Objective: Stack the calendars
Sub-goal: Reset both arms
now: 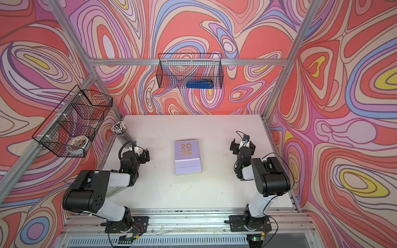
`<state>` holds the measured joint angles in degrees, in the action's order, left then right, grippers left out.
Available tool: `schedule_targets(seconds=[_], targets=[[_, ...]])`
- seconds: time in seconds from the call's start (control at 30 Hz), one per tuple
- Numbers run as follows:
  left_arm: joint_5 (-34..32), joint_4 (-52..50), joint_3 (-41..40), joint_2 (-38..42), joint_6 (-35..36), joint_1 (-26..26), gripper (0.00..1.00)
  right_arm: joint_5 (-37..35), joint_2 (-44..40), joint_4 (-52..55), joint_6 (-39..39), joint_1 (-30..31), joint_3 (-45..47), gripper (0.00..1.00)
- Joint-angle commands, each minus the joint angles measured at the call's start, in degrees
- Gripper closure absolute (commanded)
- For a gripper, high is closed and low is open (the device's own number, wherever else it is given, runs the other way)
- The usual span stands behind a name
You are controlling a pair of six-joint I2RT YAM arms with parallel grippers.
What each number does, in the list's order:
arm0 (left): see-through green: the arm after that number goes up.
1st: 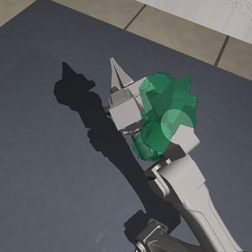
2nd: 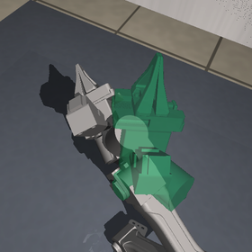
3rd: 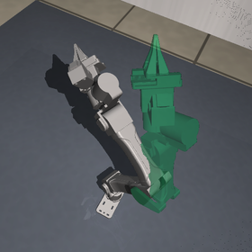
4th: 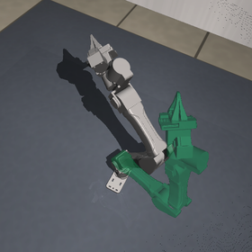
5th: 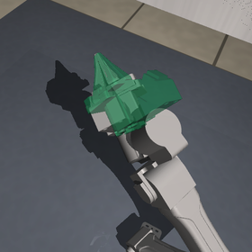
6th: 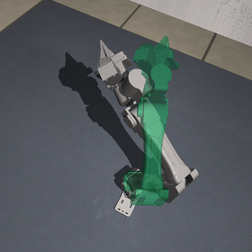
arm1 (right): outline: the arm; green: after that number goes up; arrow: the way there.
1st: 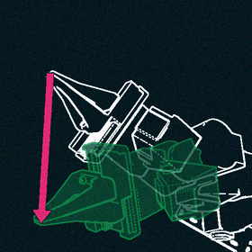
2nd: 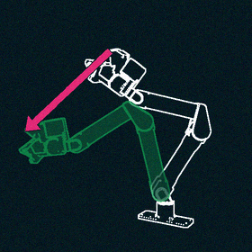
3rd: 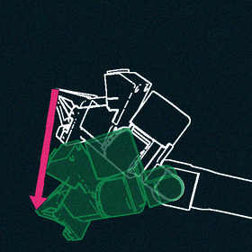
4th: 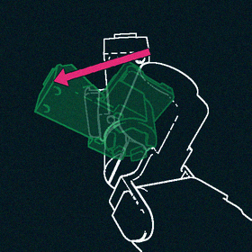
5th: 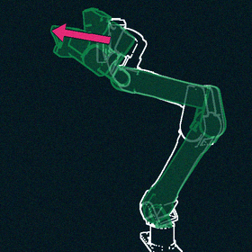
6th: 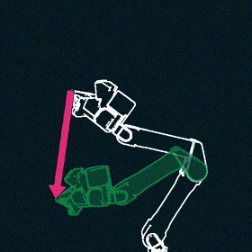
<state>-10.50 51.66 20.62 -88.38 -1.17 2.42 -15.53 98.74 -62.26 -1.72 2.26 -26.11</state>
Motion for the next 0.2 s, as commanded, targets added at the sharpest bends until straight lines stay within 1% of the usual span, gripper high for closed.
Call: schedule_targets(seconds=[0.0, 0.17], targets=[[-1.1, 0.3, 0.6, -0.2, -1.3, -0.2, 0.0, 1.3, -0.7, 5.4, -1.6, -0.2, 0.2, 0.02], [-0.7, 0.8, 0.4, -0.1, -0.8, -0.1, 0.0, 1.2, -0.7, 5.2, -1.5, -0.2, 0.3, 0.01]])
